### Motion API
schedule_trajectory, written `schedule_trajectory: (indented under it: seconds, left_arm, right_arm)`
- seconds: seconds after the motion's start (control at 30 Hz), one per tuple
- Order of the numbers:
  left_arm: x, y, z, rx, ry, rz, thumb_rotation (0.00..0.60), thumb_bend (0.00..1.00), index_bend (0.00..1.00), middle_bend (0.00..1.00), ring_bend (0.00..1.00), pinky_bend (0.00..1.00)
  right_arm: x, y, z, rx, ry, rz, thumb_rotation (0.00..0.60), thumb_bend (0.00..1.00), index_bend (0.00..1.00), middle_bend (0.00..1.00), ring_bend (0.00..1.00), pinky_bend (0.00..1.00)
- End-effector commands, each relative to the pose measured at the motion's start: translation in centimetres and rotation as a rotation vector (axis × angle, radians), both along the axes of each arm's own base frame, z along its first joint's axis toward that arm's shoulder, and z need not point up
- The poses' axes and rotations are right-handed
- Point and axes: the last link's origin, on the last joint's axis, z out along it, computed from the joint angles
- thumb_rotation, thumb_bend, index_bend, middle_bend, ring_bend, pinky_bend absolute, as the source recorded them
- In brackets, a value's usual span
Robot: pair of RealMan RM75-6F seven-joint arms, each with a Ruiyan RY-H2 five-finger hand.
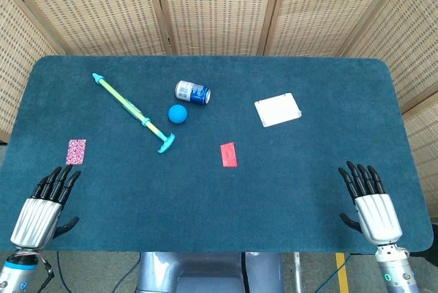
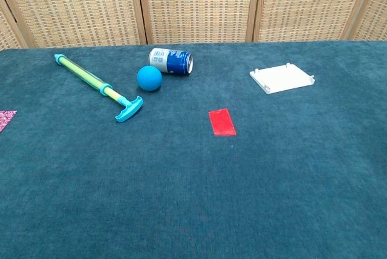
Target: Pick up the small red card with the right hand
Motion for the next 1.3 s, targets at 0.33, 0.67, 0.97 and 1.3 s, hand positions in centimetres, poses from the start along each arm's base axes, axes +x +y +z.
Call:
schedule_trajectory:
  seconds: [0.33,0.67,0.97,1.3]
  left_arm:
    - [0.15,-0.22,0.06,0.004,-0.004,-0.005,0.6,0.08,0.0,0.0,0.0,0.16]
    - [0.12,-0.04,0.15,0.006,-0.011,-0.003,0.6,0.08,0.0,0.0,0.0,0.16]
    - [0.21,-0.2,0.17,0.007,-0.01,-0.006,0.6,0.08,0.0,0.0,0.0,0.16]
    - [0.22,-0.19,0.17,0.01,-0.009,-0.008,0.6,0.08,0.0,0.0,0.0,0.16]
  right_arm:
    - [-0.13,0.08,0.04,0.004,0.0,-0.008,0.6,0.13,0.0,0.0,0.0,0.0]
    - [-0.2,-0.14,-0.12,0.009,0.0,-0.016,0.6,0.13,0.0,0.0,0.0,0.0]
    - [-0.28,-0.11,-0.22,0.018,-0.009,-0.019,0.6,0.13,0.0,0.0,0.0,0.0]
    - [-0.22,-0.15,-0.33,0.023,-0.01,-0.016,0.6,0.13,0.0,0.0,0.0,0.0]
